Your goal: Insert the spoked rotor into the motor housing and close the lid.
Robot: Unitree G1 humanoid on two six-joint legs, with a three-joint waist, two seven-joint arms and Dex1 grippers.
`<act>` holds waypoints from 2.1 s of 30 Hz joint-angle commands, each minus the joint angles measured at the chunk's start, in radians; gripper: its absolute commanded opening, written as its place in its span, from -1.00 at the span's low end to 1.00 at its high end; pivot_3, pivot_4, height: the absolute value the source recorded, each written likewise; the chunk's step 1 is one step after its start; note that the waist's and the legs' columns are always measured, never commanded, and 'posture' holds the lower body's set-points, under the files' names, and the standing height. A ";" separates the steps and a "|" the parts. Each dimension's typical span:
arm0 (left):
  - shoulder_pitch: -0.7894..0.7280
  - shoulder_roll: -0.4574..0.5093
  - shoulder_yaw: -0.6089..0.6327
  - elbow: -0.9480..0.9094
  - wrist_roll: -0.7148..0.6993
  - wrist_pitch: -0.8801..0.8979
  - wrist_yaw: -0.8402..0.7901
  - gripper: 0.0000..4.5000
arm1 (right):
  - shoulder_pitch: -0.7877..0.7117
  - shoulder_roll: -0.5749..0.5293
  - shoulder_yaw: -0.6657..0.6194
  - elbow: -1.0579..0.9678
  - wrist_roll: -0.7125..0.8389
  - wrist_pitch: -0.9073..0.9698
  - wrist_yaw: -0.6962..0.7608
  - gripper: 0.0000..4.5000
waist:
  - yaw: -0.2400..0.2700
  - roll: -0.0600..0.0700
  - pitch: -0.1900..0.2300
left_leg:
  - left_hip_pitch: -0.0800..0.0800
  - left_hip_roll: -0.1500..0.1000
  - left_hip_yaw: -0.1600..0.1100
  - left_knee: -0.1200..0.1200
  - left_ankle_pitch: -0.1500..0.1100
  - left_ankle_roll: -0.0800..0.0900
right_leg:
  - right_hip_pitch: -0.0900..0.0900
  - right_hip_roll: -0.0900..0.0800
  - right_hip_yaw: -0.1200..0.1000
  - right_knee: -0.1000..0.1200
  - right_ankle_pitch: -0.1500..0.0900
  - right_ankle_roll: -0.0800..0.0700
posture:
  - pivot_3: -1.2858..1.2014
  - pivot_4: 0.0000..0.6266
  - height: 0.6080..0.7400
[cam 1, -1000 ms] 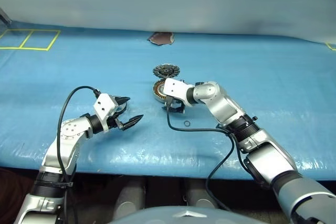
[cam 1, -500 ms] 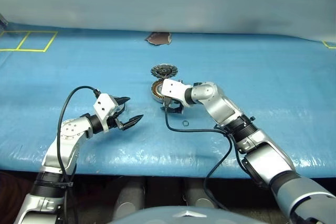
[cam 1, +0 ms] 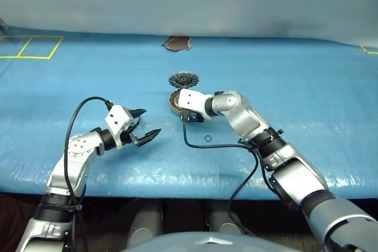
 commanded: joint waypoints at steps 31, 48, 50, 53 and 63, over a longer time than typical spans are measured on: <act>-0.018 0.030 0.022 -0.006 0.002 -0.019 -0.018 1.00 | 0.224 -0.070 0.008 -0.653 0.062 0.362 0.083 -0.12 | 0.003 -0.001 -0.001 | -0.003 0.000 0.001 -0.001 0.001 0.001 | -0.003 0.000 0.001 -0.001 0.001 0.000 | 0.03 -0.52 1.00; -0.007 0.042 0.037 -0.006 0.001 -0.028 -0.009 1.00 | 0.262 -0.018 0.054 -0.564 0.088 0.413 -0.030 0.02 | 0.008 -0.002 -0.001 | -0.002 0.000 0.001 0.000 0.001 0.001 | -0.002 0.000 0.001 -0.001 0.001 0.001 | 0.03 -0.52 1.00; -0.007 0.042 0.036 -0.006 0.001 -0.028 -0.008 1.00 | 0.263 -0.007 0.039 -0.573 0.099 0.411 -0.050 0.29 | 0.012 -0.002 -0.001 | -0.002 0.000 0.001 0.000 0.001 0.001 | -0.002 0.000 0.001 -0.001 0.001 0.001 | 0.03 -0.52 1.00; -0.010 0.043 0.035 -0.004 0.000 -0.028 -0.011 1.00 | 0.264 0.013 0.001 -0.615 0.128 0.423 -0.078 0.72 | 0.015 -0.002 -0.001 | -0.002 0.000 0.001 0.000 0.001 0.001 | -0.002 0.000 0.001 -0.001 0.001 0.001 | 0.03 -0.52 1.00; -0.027 0.048 0.017 0.006 -0.021 -0.011 -0.071 1.00 | 0.358 -0.011 -0.149 -0.861 0.264 0.492 -0.113 0.72 | 0.020 -0.002 -0.001 | -0.002 0.000 0.001 0.000 0.001 0.001 | -0.002 0.000 0.001 -0.001 0.001 0.001 | 0.03 -0.52 1.00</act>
